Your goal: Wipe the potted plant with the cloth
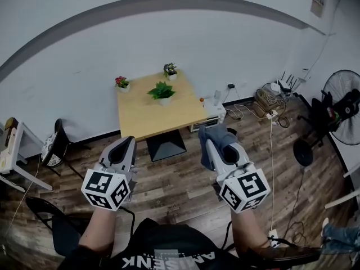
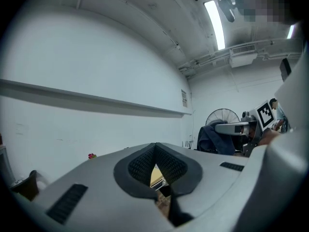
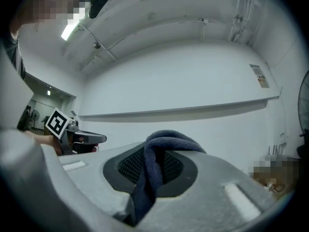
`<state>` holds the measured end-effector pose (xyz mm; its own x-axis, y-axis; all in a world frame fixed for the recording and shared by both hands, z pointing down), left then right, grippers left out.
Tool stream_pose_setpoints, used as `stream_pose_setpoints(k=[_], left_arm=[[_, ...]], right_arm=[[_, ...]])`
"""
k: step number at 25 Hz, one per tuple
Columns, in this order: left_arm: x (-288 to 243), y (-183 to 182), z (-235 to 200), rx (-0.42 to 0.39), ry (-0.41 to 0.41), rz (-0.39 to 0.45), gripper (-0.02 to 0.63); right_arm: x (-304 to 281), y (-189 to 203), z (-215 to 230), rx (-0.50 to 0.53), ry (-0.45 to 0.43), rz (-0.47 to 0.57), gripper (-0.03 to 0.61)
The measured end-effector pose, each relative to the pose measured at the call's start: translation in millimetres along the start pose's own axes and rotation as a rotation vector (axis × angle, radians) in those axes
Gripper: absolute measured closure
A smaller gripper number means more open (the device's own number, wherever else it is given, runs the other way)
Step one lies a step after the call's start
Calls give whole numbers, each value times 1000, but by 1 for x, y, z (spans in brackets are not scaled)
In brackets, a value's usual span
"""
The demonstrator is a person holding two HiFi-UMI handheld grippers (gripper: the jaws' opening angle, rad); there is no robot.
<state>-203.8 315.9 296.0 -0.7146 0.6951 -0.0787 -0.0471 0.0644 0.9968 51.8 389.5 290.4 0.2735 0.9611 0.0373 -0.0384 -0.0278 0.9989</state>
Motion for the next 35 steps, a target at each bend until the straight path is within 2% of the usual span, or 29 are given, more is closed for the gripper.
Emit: stream_pose_setpoints(k=[4, 8, 13, 21, 30, 35], left_arm=[[-16, 5, 2, -10, -6, -26, 612], [-38, 3, -16, -17, -2, -28, 612], [-72, 4, -66, -35, -8, -17, 612], [-126, 1, -156, -27, 75, -10, 612], [-170, 0, -230, -26, 121, -20, 612], [-186, 9, -255, -10, 150, -26, 612]], right_arm=[[-5, 11, 19, -44, 13, -8, 534], [-27, 12, 29, -29, 4, -4, 534], [-77, 14, 37, -29, 35, -2, 534], [-175, 13, 29, -10, 89, -30, 534], [-245, 21, 30, -19, 169, -82, 534], [-272, 23, 33, -20, 211, -94, 534]])
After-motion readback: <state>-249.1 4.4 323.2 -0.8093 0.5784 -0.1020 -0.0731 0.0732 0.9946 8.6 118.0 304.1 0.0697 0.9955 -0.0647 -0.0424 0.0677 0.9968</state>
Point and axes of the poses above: the fingertips, and each gripper's own axes: x backward along the fingers, z to its right, y out of its underside, the point moved 6 cm from there along x, backward along the fingers, and after that the axes turned 6 degrees about y, right-handed, at the moved point
